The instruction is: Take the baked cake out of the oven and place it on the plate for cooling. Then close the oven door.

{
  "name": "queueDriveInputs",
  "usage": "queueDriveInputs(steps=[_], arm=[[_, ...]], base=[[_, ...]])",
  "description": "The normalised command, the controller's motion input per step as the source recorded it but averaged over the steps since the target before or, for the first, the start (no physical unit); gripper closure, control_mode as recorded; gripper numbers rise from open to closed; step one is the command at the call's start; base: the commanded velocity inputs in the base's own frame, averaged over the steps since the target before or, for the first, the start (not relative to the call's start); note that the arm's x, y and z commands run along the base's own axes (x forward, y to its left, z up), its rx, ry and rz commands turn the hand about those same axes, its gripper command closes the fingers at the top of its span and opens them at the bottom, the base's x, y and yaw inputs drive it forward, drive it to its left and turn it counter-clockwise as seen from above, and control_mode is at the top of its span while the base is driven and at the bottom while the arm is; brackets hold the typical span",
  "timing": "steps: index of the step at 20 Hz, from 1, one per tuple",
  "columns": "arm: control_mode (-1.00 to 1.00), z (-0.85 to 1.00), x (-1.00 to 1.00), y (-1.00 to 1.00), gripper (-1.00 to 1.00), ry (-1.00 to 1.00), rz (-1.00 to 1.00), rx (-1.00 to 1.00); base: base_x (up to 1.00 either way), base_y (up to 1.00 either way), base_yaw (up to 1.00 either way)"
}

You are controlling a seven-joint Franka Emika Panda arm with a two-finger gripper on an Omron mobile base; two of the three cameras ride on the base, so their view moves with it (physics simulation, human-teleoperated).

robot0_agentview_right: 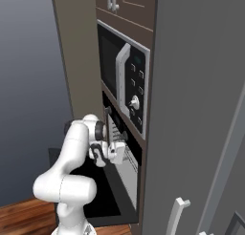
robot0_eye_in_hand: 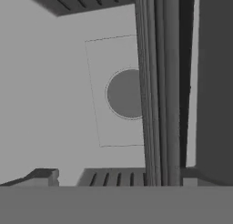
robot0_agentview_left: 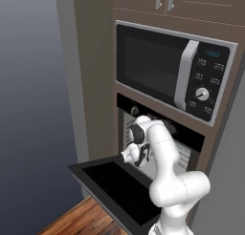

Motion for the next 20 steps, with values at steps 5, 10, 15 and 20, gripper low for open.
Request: queueDriveInputs(steps=[5, 10, 15, 20], arm=[[-1.0, -0.32, 0.47, -0.21, -1.0, 0.0, 0.0, 0.0], [-1.0, -0.18, 0.29, -0.04, 1.0, 0.0, 0.0, 0.0], [-1.0, -0.02, 0.02, 0.01, 1.0, 0.02, 0.0, 0.01], [-1.0, 0.0, -0.01, 0.25, 1.0, 0.11, -0.02, 0.03]], base=[[0.0, 0.0, 0.0], [0.0, 0.0, 0.0], [0.0, 0.0, 0.0], [0.0, 0.0, 0.0]])
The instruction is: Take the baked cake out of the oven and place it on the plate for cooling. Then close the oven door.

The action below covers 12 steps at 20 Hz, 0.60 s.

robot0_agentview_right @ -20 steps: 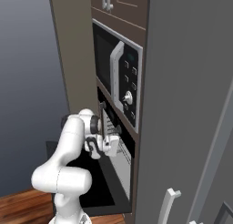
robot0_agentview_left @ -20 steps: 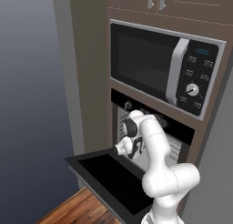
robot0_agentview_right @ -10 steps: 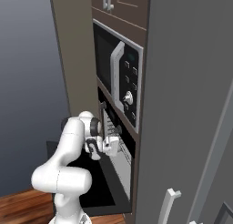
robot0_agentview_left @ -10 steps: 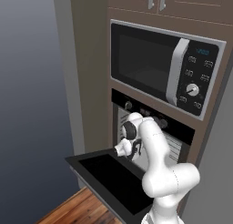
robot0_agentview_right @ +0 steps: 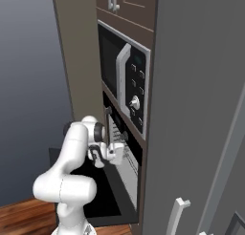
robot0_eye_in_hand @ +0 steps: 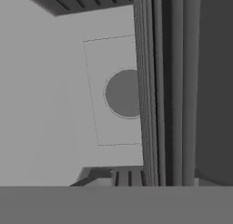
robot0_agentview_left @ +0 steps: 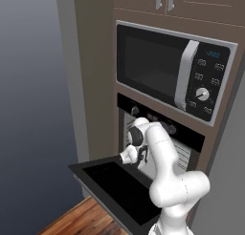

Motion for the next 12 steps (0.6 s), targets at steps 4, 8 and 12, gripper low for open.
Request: queueDriveInputs(steps=[4, 8, 12], arm=[[-1.0, 0.0, -0.15, 0.42, 1.0, 0.13, -0.01, 0.04], [-1.0, 0.0, -0.3, 0.58, 1.0, 0.09, -0.01, 0.02], [-1.0, 0.0, -0.44, 0.66, 1.0, 0.05, -0.01, 0.0]], base=[[0.0, 0.0, 0.0], [0.0, 0.0, 0.0], [0.0, 0.0, 0.0]])
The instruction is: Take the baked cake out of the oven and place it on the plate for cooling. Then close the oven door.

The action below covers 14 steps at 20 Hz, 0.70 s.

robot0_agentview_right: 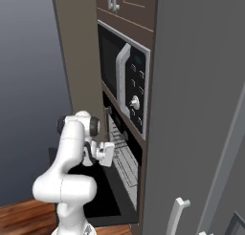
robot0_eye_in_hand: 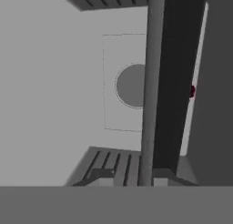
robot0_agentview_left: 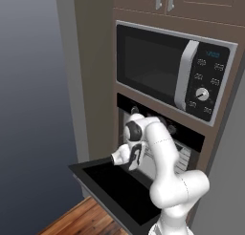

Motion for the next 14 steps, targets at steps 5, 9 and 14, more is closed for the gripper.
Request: queueDriveInputs(steps=[5, 9, 14], arm=[[-1.0, 0.0, -0.61, 0.79, 1.0, 0.03, 0.0, 0.0], [-1.0, -0.03, -0.71, 0.84, 1.0, 0.03, 0.0, 0.0], [-1.0, -0.01, -0.75, 0.87, 1.0, 0.03, 0.0, 0.0]], base=[[0.0, 0.0, 0.0], [0.0, 0.0, 0.0], [0.0, 0.0, 0.0]])
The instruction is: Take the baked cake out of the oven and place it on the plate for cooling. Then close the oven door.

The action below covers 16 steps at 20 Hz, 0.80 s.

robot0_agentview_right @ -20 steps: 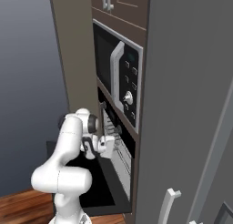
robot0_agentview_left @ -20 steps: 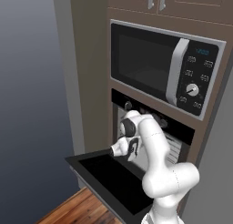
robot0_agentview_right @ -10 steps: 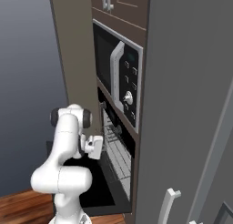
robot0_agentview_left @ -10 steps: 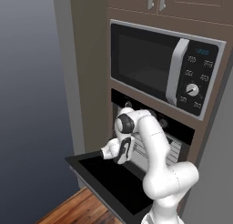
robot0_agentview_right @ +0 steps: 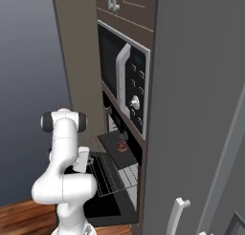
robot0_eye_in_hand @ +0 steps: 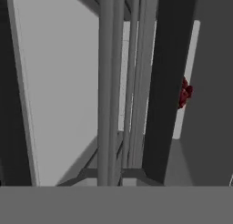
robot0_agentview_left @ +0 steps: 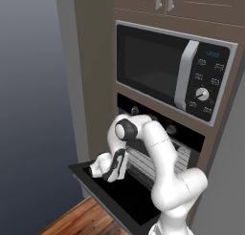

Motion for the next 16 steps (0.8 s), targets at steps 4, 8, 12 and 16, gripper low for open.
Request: queueDriveInputs(steps=[4, 8, 12, 16], arm=[[-1.0, 0.0, -0.73, 0.89, 1.0, 0.04, 0.0, 0.0], [-1.0, 0.0, -0.64, 0.87, 1.0, 0.06, -0.01, 0.0], [-1.0, 0.0, -0.52, 0.79, 1.0, 0.08, -0.02, 0.03], [-1.0, 0.32, -0.51, 0.68, -1.0, 0.03, -0.05, 0.07]], base=[[0.0, 0.0, 0.0], [0.0, 0.0, 0.0], [0.0, 0.0, 0.0], [0.0, 0.0, 0.0]])
